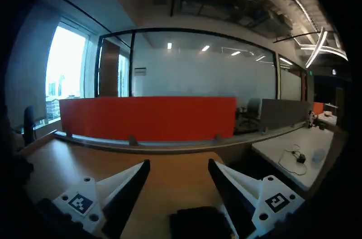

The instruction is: Fold towel

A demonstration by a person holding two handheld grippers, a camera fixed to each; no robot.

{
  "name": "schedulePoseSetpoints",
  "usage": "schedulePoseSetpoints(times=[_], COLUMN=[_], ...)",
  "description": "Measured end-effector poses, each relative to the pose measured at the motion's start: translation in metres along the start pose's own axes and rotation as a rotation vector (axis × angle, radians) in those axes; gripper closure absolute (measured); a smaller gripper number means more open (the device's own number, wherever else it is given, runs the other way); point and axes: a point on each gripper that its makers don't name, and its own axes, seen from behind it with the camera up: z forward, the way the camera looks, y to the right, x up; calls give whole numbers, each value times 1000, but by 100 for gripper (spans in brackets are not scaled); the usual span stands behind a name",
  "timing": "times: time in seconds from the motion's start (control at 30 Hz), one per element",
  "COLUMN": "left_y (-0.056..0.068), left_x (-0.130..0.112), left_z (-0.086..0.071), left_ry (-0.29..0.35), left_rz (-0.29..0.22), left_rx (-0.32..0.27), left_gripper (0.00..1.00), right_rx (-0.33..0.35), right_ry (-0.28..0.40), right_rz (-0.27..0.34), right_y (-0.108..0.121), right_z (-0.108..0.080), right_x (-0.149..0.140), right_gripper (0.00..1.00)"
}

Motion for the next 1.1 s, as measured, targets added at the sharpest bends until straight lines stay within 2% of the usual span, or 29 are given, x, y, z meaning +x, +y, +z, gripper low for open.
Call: schedulePoseSetpoints(times=[0.5, 0.8, 1.1], left_y=[2, 0, -1], left_x=[33, 53, 71], left_z=[14, 15, 15], left_ry=[84, 135, 198], left_rz=[-9, -41, -15], left_rx=[-15, -29, -37], left_gripper=[1, 1, 1], right_rx=[67, 103, 114], right_ry=[49, 76, 75], right_rz=[-2, 4, 5], right_y=[-82, -136, -163], right_z=[8, 10, 15], right_x=[29, 43, 37], right_gripper=[0, 1, 1])
